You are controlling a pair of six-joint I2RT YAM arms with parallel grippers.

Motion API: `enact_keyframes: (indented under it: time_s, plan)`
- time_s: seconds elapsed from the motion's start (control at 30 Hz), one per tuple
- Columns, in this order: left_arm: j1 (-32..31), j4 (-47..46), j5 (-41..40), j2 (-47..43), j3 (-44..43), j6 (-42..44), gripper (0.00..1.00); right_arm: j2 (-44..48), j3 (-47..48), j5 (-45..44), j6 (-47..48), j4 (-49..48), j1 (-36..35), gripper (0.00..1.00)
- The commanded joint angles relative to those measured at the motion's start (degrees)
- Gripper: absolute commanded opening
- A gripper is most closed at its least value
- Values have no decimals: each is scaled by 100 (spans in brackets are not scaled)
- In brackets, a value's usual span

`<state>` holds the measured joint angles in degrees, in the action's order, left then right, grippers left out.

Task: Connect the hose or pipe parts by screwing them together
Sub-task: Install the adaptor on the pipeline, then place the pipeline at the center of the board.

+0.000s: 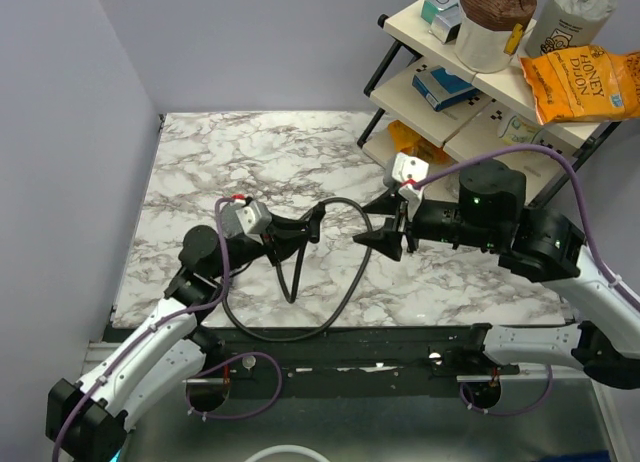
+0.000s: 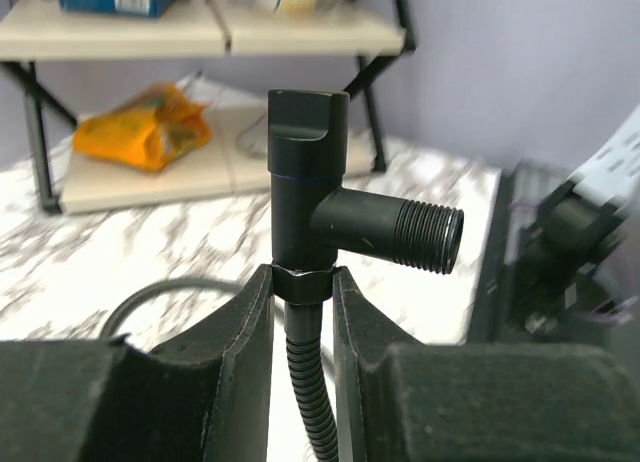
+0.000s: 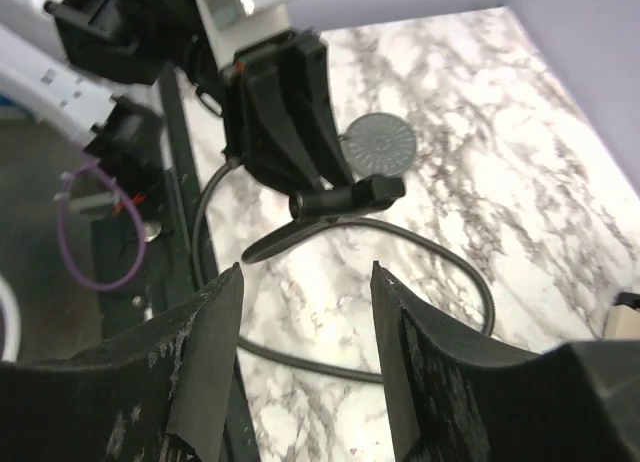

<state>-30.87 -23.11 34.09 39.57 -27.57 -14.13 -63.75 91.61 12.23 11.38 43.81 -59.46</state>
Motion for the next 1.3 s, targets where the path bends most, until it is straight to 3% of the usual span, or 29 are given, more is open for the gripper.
enact_keyframes:
  time_s: [0.0, 0.17, 0.4, 0.6, 0.77, 0.93, 1.0, 1.1, 1.23, 1.27]
  plan:
    - [-42, 674, -305, 646, 77, 1630, 0, 476, -906, -1536, -425, -714, 5, 62]
    - [-296, 949, -841, 1569, 59, 3386, 0, 951, -1742, -2337, -855, -1059, 5, 61]
    - [-718, 807, -1605, 2948, -81, 4681, 0, 1127, -2718, -2962, -1603, -1068, -4, 61]
    - [-1078, 1412, -2827, 3933, -784, 4727, 0, 1259, -3518, -3736, -2464, -1086, -4, 61]
    - [-1272, 2047, -3162, 4383, -1381, 4744, 0, 1365, -3896, -4035, -2868, -1085, 14, 61]
    - [-1298, 3740, -3444, 5042, -2460, 4717, 0, 1391, -4055, -4299, -3132, -1024, 5, 62]
    - [-1290, 4417, -3461, 5130, -2630, 4709, 14, 1365, -4081, -4290, -3238, -1024, 5, 62]
    - [-1290, 5235, -3409, 5218, -2893, 4429, 25, 1321, -4099, -4220, -3335, -1024, 14, 62]
    - [-1307, 5809, -3031, 5254, -3236, 3911, 46, 1268, -4020, -4211, -3326, -980, 5, 63]
    - [-1307, 5870, -2987, 5245, -3289, 3848, 61, 1268, -3950, -4255, -3317, -971, 13, 63]
